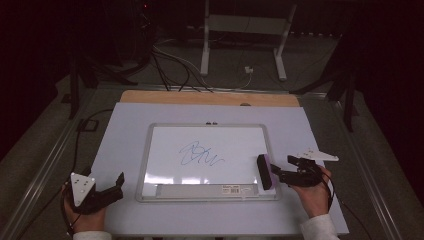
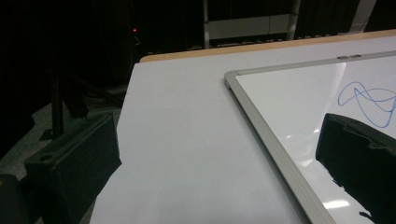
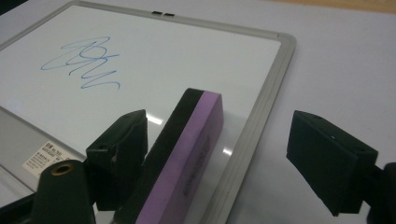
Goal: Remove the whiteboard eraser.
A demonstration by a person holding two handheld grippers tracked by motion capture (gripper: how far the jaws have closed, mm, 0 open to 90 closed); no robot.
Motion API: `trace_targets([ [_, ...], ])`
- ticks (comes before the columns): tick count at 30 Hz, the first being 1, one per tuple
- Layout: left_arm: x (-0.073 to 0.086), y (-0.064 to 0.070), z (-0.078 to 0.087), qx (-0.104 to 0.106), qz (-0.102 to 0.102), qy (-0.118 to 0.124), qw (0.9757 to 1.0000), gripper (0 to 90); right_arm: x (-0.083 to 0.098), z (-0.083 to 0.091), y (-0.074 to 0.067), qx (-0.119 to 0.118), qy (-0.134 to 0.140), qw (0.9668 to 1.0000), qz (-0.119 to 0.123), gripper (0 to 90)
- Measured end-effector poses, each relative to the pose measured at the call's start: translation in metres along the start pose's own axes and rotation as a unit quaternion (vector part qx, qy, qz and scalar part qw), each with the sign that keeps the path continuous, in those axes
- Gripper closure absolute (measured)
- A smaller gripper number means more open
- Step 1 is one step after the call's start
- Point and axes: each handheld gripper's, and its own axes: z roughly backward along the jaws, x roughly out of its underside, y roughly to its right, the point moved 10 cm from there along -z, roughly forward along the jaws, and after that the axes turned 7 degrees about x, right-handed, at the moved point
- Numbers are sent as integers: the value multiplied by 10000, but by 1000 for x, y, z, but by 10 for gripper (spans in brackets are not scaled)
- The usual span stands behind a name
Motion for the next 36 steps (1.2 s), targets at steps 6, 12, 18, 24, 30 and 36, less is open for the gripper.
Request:
trace_targets([
  [6,0,0,0,-5,4,-2,10000,5,14,-5,-6,-61,-201,9998,34,236],
  [12,1,0,0,-7,16,-16,10000,5,23,-6,-11,-155,-438,9989,17,450],
  [18,0,0,0,-1,6,-17,10000,5,24,-5,-18,-367,-511,9980,-78,560],
  [24,1,1,-1,-1,-6,-30,10000,5,25,-6,-18,-373,-562,9975,-217,542],
  [30,1,1,-1,1,-29,-46,10000,5,27,-10,-25,-599,-714,9951,-338,466],
  [36,2,0,-1,1,-24,-63,10000,5,29,-14,-29,-711,-816,9927,-528,401],
])
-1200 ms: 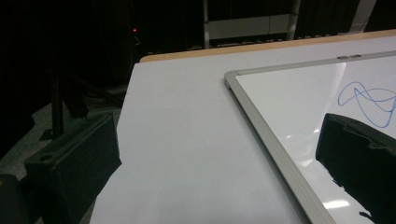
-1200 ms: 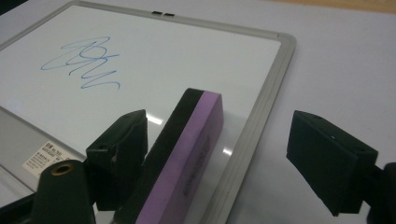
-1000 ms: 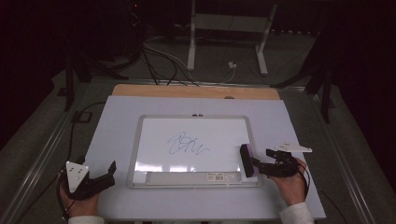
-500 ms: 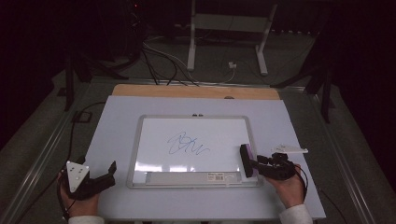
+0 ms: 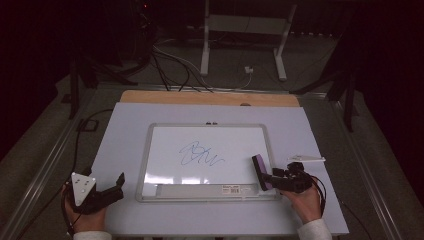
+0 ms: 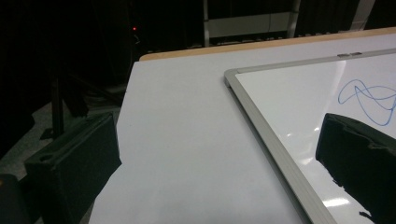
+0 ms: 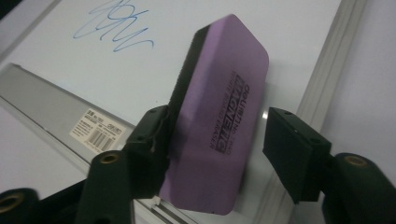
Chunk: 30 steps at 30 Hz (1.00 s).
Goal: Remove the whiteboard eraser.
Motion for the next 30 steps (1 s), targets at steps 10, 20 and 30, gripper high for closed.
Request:
trace_targets([
  [10,0,1,-1,16,-8,-13,10000,5,4,-7,-4,-347,-203,9989,-258,349],
  [20,1,1,-1,12,-9,-34,10000,5,11,-12,-5,-204,-451,9988,56,399],
  [30,1,1,-2,2,-8,-49,10000,5,3,-6,-7,-168,-217,9994,214,406],
])
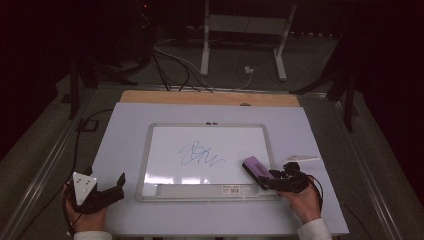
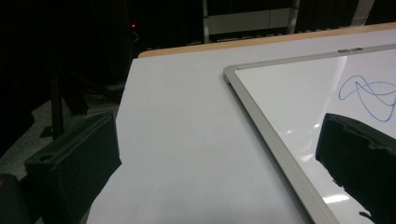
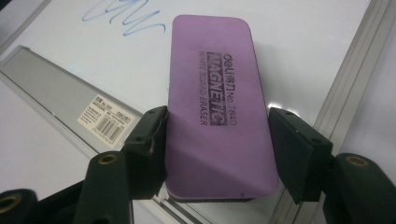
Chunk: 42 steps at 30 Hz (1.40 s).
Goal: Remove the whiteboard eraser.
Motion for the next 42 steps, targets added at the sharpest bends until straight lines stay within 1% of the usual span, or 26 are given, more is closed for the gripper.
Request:
trace_targets([
  [6,0,0,0,-3,1,-12,10000,5,-7,6,0,90,185,9998,38,407],
  [8,1,-1,0,-6,5,-20,10000,5,-12,11,0,146,286,9995,79,408],
  [9,1,-1,0,-5,9,-21,10000,5,-12,11,0,146,286,9995,79,408],
  [13,1,-1,0,-11,-2,-40,10000,5,-19,16,1,203,442,9988,108,408],
  [22,1,-1,0,-20,-2,-42,10000,5,-30,23,-1,263,608,9976,181,408],
  [32,1,-1,0,-27,-3,-50,10000,5,-44,27,-6,286,750,9964,264,408],
  [38,2,-1,-1,-23,-8,-49,10000,5,-54,29,-11,370,850,9949,398,408],
  [42,2,-2,-1,-25,-2,-53,10000,5,-58,29,-13,399,885,9943,443,409],
])
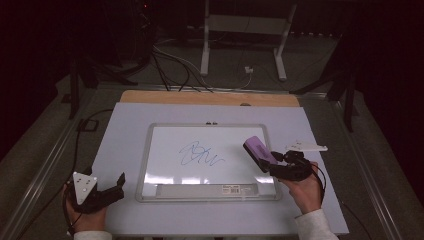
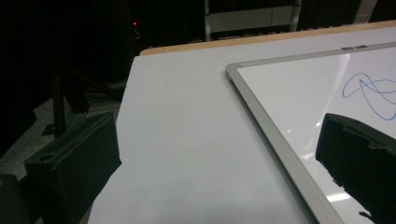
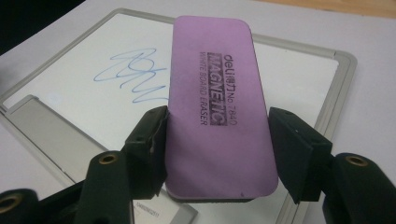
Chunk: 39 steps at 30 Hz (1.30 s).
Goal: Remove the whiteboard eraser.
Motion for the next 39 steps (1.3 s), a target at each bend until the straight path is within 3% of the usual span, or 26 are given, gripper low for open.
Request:
trace_targets([
  [11,0,0,1,-9,-12,-1,10000,5,-13,-4,-7,0,104,9999,112,409],
  [39,0,-1,1,-6,-11,4,10000,5,-30,-35,-31,-94,82,9992,388,410],
])
